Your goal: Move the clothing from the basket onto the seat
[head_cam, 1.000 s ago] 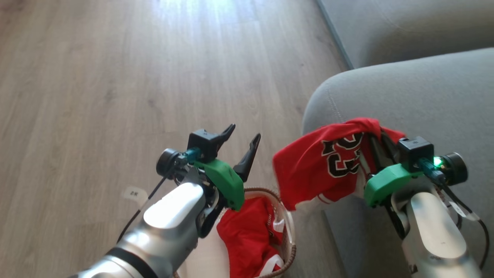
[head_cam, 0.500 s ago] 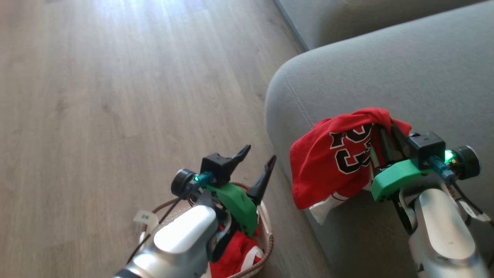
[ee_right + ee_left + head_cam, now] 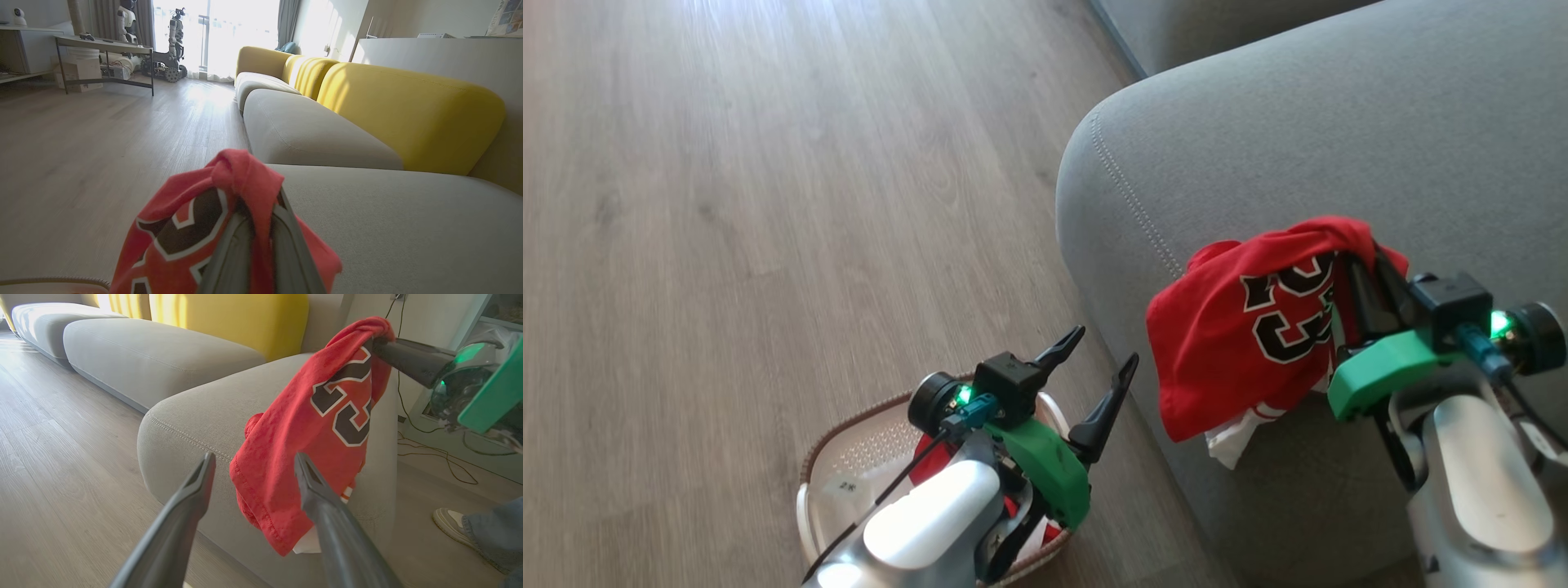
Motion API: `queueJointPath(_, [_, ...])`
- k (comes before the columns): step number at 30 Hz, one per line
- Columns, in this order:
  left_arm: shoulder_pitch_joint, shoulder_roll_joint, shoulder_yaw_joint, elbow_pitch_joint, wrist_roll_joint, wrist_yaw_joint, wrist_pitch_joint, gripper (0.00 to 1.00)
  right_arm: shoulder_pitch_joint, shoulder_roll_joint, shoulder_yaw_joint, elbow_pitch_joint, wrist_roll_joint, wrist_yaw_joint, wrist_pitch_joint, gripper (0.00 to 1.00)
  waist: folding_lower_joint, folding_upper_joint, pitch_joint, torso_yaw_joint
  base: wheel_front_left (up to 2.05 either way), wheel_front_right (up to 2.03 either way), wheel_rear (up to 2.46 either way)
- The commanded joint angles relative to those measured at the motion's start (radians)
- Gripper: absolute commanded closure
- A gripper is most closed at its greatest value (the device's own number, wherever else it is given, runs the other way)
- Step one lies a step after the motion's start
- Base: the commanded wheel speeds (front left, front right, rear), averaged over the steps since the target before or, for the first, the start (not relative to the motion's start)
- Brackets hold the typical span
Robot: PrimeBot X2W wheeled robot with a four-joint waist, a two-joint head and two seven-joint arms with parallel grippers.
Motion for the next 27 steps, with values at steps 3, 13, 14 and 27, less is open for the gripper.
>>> queueJointPath(3, [-0.03, 0.012, 0.037, -0.028, 0.012, 0.001, -0.012, 0.0, -0.102, -0.03, 0.028, -0.042, 0.022, 0.0, 0.014, 1.0, 0.0, 0.0, 0.022, 0.015, 0.0, 0.0, 0.0])
queueJointPath(13, [-0.079, 0.012, 0.015, -0.05, 0.043, 0.003, -0.012, 0.0, -0.432, -0.142, 0.001, 0.068, 0.059, 0.0, 0.056, 1.0, 0.0, 0.0, 0.126, 0.091, 0.0, 0.0, 0.0])
queueJointPath(14, [-0.088, 0.012, 0.013, -0.054, 0.047, 0.004, -0.012, 0.0, -0.466, -0.154, -0.003, 0.086, 0.06, 0.0, 0.06, 1.0, 0.0, 0.0, 0.14, 0.098, 0.0, 0.0, 0.0])
queueJointPath(27, [-0.201, 0.012, -0.022, -0.136, 0.109, 0.029, 0.001, 0.0, -0.782, -0.27, -0.088, 0.33, -0.006, 0.0, 0.079, 1.0, 0.0, 0.0, 0.341, 0.178, 0.0, 0.0, 0.0])
